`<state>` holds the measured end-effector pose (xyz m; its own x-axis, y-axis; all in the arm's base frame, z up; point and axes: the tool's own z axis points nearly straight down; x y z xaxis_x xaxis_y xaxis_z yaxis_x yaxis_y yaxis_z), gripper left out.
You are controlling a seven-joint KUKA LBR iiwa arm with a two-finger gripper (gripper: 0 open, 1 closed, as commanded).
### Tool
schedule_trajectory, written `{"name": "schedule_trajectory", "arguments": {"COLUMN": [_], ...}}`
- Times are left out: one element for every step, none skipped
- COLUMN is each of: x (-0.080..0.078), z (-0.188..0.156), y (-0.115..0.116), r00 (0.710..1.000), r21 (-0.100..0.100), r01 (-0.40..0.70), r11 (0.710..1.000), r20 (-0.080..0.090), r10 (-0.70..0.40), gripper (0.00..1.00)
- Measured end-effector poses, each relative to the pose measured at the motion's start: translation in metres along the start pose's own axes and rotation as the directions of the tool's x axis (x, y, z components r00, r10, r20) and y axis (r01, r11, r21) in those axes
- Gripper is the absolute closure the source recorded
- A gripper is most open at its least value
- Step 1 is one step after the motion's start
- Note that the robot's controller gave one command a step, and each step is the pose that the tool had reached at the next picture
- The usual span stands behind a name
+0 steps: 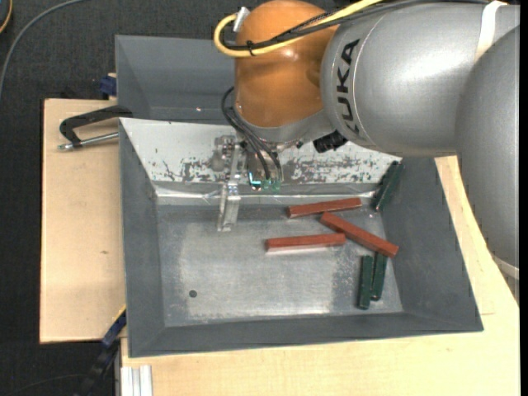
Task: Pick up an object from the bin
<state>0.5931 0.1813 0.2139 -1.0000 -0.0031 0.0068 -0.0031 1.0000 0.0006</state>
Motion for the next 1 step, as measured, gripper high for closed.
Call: {"name": "schedule_trajectory", "arguments": {"x": [0.0003], "z": [0.0072], "y": [-0.0693], "r00": [1.000], "r21": [0.003], "r01": [-0.005], "r11": [1.000], "r20": [0.007], "r10": [0.005], "gripper": [0.00]}}
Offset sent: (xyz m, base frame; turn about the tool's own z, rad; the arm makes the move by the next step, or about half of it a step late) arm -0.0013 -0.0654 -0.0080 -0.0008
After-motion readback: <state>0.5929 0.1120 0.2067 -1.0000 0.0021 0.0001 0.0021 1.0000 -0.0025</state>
